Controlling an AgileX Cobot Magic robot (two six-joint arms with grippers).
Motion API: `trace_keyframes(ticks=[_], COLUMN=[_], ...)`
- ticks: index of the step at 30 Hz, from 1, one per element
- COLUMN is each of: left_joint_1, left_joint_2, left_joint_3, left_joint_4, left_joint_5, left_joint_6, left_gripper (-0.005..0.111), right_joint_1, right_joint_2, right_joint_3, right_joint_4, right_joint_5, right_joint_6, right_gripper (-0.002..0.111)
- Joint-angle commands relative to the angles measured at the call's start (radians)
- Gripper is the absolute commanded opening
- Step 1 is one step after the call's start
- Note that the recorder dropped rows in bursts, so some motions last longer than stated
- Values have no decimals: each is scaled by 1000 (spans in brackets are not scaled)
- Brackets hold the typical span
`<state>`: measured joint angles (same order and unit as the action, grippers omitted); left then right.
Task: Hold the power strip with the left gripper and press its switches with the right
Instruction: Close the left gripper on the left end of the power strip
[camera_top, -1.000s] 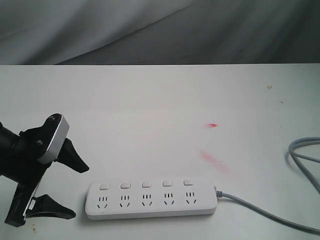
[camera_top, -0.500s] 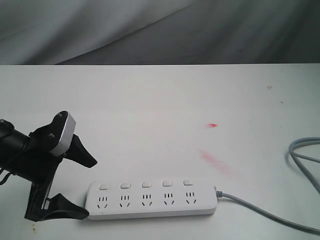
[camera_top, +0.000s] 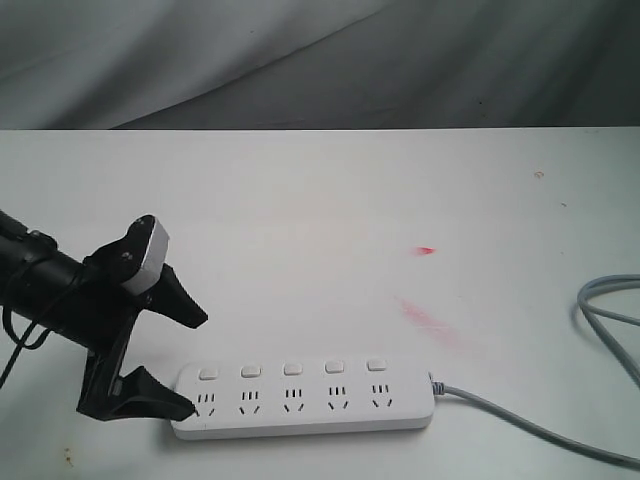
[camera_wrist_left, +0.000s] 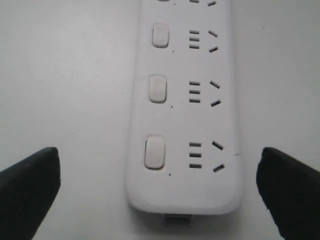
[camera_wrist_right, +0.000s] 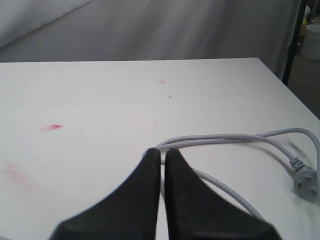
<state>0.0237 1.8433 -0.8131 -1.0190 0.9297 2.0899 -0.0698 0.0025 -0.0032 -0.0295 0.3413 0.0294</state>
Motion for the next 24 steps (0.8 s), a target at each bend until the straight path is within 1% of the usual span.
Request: trace_keyframes(ticks=[1,8,19,24], left_joint_1=[-6,-6,-6,-6], left_joint_2=[10,10,32,73], left_joint_3=[-6,-6,-4,-4], left_joint_4=[25,62,64,60], left_joint_5=[54,58,64,64], left_joint_6=[5,5,5,5], left_gripper=[105,105,105,105], right_joint_1=[-10,-10,-10,-10], right_joint_2=[-2,-2,-2,-2], right_joint_3=[3,3,3,3], right_joint_4=[-1,-1,-1,-1], right_joint_5=[-4,-4,-4,-4], right_joint_6=[3,3,3,3], right_gripper=[3,3,3,3])
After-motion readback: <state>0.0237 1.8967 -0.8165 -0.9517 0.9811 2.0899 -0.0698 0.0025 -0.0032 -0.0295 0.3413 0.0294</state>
